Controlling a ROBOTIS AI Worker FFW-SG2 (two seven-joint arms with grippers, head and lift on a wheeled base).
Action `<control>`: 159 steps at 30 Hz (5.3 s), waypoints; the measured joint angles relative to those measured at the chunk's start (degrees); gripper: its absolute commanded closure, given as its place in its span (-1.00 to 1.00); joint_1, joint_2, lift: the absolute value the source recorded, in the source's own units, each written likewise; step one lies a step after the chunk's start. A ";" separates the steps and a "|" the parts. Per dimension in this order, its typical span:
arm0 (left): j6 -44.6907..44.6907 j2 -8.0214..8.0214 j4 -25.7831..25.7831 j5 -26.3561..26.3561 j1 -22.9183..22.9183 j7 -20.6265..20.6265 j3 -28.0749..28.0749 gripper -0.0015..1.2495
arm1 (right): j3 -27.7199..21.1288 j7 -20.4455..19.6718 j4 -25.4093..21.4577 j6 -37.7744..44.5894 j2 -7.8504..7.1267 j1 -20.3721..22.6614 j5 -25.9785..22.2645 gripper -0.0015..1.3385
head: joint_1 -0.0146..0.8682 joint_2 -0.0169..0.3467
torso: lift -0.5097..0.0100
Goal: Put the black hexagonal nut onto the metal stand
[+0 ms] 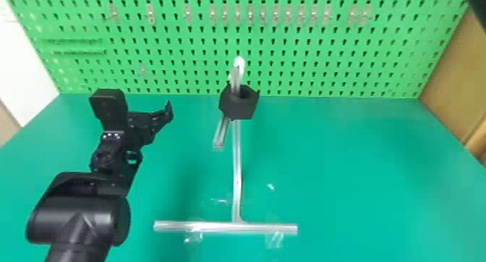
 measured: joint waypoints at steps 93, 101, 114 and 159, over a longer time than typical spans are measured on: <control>-1.40 -0.17 0.43 1.83 1.10 0.32 0.85 -0.79 | -25.27 -37.18 -6.44 -49.24 11.68 54.10 27.51 -0.97 | 0.60 -0.46 | 0.96; -2.55 -0.17 0.97 2.08 1.10 0.55 0.74 -0.79 | -25.36 -37.26 -6.54 -49.12 11.72 54.30 27.24 -0.97 | 0.60 -0.46 | 0.96; -4.47 -0.17 1.99 2.44 0.76 0.57 0.49 -0.79 | -25.25 -37.25 -6.77 -48.18 11.50 54.35 26.73 -0.97 | 0.60 -0.46 | 0.96; -5.01 -0.17 2.42 2.37 0.48 0.92 -0.31 -0.79 | -24.25 -40.44 -6.91 -48.51 11.96 54.79 21.01 -0.96 | 0.60 -0.46 | 0.96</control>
